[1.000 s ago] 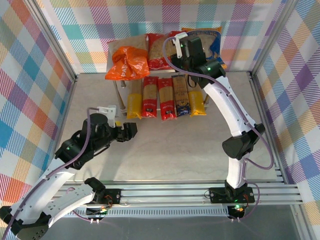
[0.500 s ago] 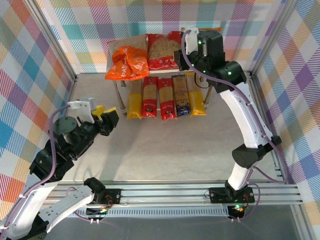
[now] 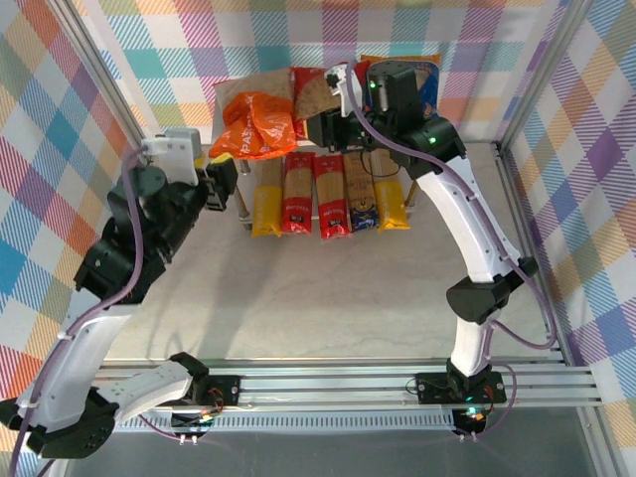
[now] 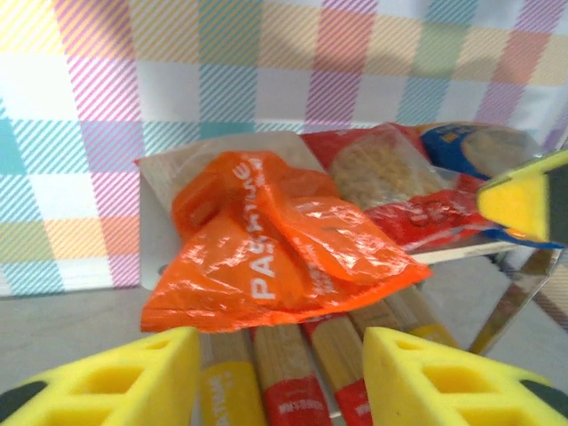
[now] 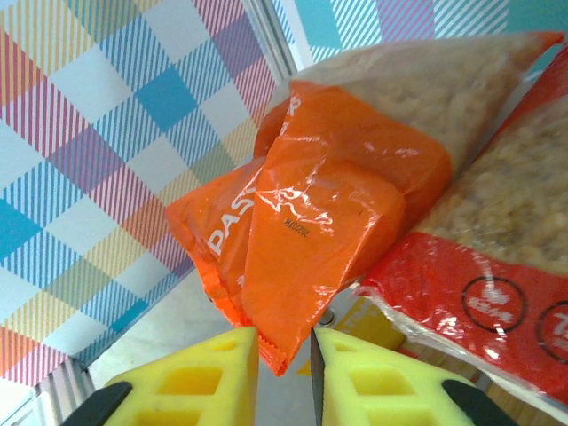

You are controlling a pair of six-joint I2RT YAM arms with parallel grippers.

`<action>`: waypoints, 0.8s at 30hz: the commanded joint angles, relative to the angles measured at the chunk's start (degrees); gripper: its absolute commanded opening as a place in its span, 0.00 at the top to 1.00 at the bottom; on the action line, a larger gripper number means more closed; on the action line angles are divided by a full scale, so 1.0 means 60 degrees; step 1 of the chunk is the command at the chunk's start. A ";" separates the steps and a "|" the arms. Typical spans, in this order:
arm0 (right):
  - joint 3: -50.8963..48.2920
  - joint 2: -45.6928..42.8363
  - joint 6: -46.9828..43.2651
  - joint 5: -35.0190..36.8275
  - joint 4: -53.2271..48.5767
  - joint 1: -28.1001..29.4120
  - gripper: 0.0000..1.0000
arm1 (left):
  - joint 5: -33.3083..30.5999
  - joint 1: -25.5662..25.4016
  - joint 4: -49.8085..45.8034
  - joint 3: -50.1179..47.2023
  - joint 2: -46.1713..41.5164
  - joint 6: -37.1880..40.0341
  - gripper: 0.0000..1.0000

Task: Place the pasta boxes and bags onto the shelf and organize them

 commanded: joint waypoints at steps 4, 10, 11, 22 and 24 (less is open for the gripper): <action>0.1460 0.0718 0.0293 -0.0553 -0.0385 0.0066 0.74 | 0.2870 0.2359 -0.2287 0.0852 0.0872 -0.1026 0.40; 0.1647 0.1001 0.0344 -0.0497 -0.0276 0.0091 0.74 | 0.6172 0.4470 -0.2008 -0.0054 0.1192 -0.1718 0.37; 0.1654 0.1015 0.0336 -0.0485 -0.0261 0.0103 0.74 | 0.6665 0.4752 -0.1791 -0.0260 0.1229 -0.1884 0.38; 0.1784 0.1356 0.0468 -0.0492 -0.0025 0.0106 0.74 | 0.8184 0.5493 0.1133 -0.1888 0.0996 -0.3361 0.45; 0.1784 0.1421 0.0474 -0.0499 -0.0040 0.0120 0.74 | 0.8133 0.5548 0.1495 -0.2033 0.0937 -0.3567 0.47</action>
